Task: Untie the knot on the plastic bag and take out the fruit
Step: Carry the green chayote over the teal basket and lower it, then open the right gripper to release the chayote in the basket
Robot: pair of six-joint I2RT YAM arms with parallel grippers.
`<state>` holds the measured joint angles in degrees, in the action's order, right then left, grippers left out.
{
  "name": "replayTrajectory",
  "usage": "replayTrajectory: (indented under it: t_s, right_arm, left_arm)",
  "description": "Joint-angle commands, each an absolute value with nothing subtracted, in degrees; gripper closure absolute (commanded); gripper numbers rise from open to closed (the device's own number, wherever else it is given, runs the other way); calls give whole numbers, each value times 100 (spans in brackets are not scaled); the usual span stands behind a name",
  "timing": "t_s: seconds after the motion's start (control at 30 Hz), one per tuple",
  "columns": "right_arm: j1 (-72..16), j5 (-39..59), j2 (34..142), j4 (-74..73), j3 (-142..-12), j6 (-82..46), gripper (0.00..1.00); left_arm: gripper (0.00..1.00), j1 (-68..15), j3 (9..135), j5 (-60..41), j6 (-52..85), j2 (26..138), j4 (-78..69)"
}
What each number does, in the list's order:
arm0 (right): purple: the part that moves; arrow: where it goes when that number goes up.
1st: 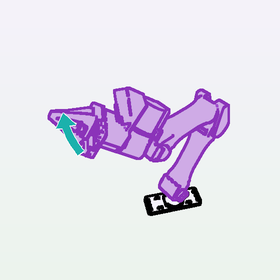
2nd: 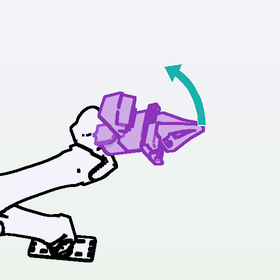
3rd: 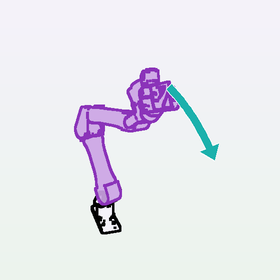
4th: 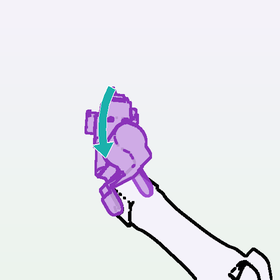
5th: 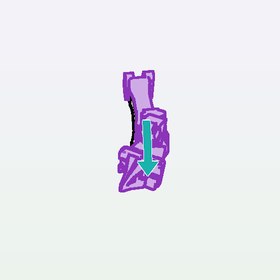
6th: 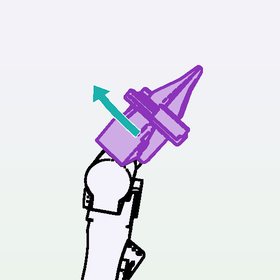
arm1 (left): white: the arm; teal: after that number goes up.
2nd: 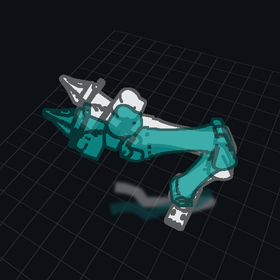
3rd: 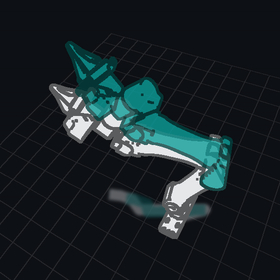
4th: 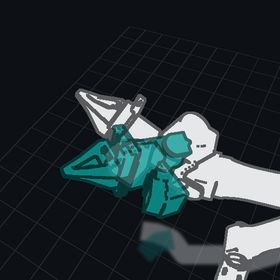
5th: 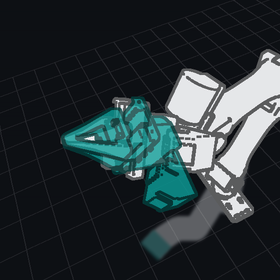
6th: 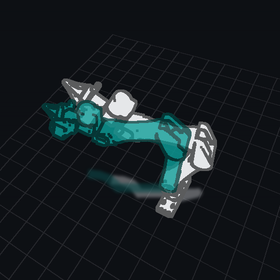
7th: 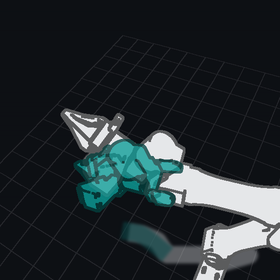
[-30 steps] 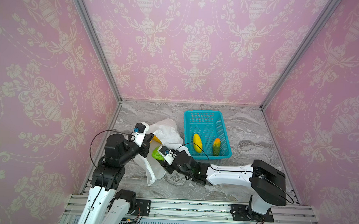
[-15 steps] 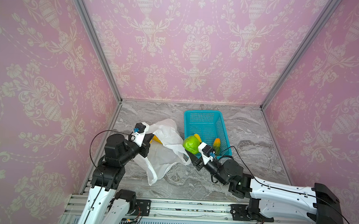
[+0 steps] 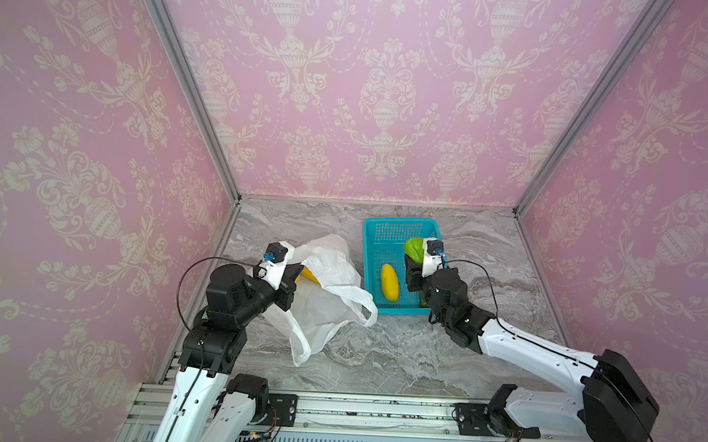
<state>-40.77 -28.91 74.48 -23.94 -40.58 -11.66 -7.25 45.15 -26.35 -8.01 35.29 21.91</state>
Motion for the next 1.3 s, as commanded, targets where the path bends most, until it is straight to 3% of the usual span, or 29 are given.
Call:
replayTrajectory:
  t_s: [0.0, 0.5, 0.8, 1.03, 1.2, 1.27]
  right_arm:
    - [-3844, -2521, 7878, -1743, -4535, -1752, 72]
    - [-2993, -1332, 9776, -1117, -5619, -2288, 70]
    - [-2810, -1108, 10294, -1058, -5865, -2406, 43]
    - [-2766, -1065, 10170, -1267, -5679, -2437, 32]
    - [-2762, -1036, 9960, -1359, -5536, -2307, 16]
    - [-2764, -1085, 9814, -1397, -5440, -2264, 13]
  left_arm:
    - [100, -676, 4456, -2533, -745, 3475, 2136]
    - [100, -674, 4459, -2517, -747, 3485, 2128]
    - [100, -676, 4447, -2706, -714, 3506, 2092]
    - [100, -677, 4445, -2711, -712, 3495, 2083]
    - [100, -668, 4440, -2702, -720, 3480, 2084]
    - [100, -667, 4453, -2713, -714, 3492, 2092]
